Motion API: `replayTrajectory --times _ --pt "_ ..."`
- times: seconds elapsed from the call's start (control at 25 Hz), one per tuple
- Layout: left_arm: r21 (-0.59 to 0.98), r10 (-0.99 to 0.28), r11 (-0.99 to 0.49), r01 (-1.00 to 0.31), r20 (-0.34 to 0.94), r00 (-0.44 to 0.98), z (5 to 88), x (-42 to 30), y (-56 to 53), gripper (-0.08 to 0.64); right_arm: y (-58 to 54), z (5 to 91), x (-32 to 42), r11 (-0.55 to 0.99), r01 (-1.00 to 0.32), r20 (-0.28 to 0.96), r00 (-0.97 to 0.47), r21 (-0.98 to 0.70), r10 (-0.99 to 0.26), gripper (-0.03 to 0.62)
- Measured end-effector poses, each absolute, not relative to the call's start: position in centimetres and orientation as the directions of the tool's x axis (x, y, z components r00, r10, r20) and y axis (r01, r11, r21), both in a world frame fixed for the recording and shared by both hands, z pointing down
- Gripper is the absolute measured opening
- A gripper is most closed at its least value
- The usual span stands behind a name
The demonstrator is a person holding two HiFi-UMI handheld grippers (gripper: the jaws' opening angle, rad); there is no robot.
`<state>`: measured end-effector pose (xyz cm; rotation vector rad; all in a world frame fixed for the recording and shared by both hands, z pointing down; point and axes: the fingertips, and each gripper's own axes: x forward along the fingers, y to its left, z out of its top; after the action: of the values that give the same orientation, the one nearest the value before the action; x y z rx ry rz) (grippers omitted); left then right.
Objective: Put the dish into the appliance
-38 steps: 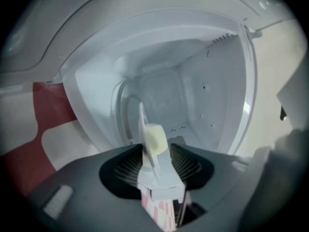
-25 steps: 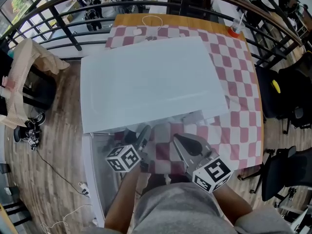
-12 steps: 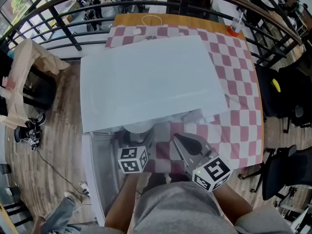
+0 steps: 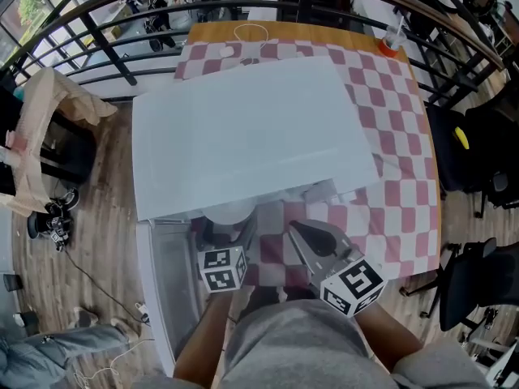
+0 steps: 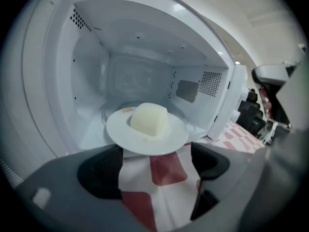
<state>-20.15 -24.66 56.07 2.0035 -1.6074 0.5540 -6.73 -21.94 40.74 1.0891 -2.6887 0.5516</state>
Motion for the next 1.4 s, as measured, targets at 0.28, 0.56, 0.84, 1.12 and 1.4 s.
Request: replayTrajectory --times 0.28,0.56,0.84,1.12,1.4 --pt "0.091 -0.815 -0.136 -0.987 0.556 0.163 54.6 -21.5 -23.9 0.449 -22.0 40.8 -6.3 0.657 -0.703 0.307 -0.711 -0.273 -0.633 0.0" --pt "0.036 -0.813 -0.167 -0.985 0.56 0.158 54.6 -20.9 -24.9 0.383 -22.0 41.1 -6.1 0.658 -0.702 0.309 -0.712 -0.272 -0.631 -0.002" --pt "0.0 -0.81 -0.128 -0.992 0.578 0.104 54.3 -20.3 -27.3 0.266 -21.9 41.3 -5.5 0.645 -0.715 0.317 -0.698 -0.27 -0.642 0.0" --pt "0.005 -0.794 -0.142 -0.99 0.596 0.117 54.2 -19.9 -29.0 0.209 -22.3 41.4 -4.5 0.625 -0.741 0.318 -0.671 -0.246 -0.67 -0.002" --pt "0.101 -0.813 -0.099 -0.99 0.565 0.139 52.9 -20.3 -27.0 0.069 -23.0 39.6 -1.2 0.574 -0.795 0.302 -0.606 -0.195 -0.736 -0.002"
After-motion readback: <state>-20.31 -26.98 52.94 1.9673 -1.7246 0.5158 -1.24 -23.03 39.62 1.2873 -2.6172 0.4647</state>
